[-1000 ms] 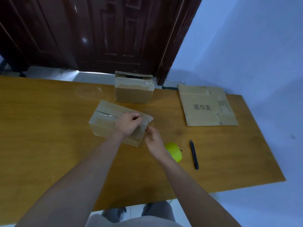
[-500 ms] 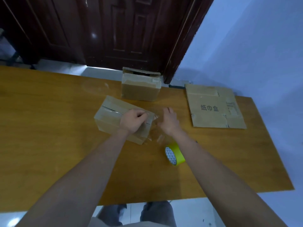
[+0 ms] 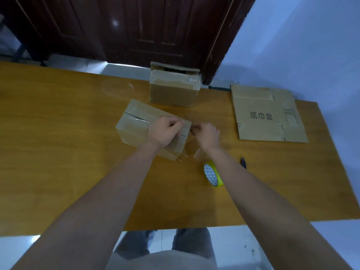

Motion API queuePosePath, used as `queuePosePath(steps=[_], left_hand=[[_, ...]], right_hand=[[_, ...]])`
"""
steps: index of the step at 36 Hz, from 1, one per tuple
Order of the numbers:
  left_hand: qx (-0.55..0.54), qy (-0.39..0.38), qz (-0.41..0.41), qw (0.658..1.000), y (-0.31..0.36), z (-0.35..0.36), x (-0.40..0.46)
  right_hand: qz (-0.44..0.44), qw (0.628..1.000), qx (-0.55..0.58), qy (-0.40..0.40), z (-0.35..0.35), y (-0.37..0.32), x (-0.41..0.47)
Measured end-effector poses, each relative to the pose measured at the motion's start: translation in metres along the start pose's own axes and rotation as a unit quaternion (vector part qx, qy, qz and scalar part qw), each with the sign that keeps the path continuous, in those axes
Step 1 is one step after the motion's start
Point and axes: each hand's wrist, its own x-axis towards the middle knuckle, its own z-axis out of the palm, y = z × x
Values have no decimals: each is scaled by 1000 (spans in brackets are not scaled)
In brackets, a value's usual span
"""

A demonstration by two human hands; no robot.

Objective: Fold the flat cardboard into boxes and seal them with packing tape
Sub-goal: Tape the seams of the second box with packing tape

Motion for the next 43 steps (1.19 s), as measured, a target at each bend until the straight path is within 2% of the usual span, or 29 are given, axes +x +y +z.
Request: queuePosePath(steps=[5,8,12,17,19,23,25,28,33,37,43], left_hand=[[28,-6,1,1000,2,0,-1],[62,-3,6,998,5,1,-1],[99,-10,20,995,9,3,-4],[88,-4,-1,996,10,2,-2],[85,-7,-3,996,10,2,-2],[73,-14,-6,997,10,0,-4],[70,-17,-7,997,10,-1,-4],[66,-20,-12,998,12,-2,-5],[65,-17,-20,998,14,-2,-6],[76,-19,-10,997,13,-3,-6],[95,-23,-3,995,14,-3,-6]], right_hand=[[-15,995,-62,73,11,-9,-16],[11,997,-22,78,19,-16,-26],[13,1000,-11,-2,18,-15,-40],[-44,989,-87,-111,-5,-4,-55],[-41,989,-85,-116,-11,-1,-62],[-24,998,28,-52,-6,11,-81],[-36,996,43,-66,0,13,-92],[-69,992,7,-102,12,11,-102],[-86,992,-56,-74,28,1,-99],[-59,991,-108,-54,33,-11,-93],[-26,985,-158,-68,34,-20,-83]])
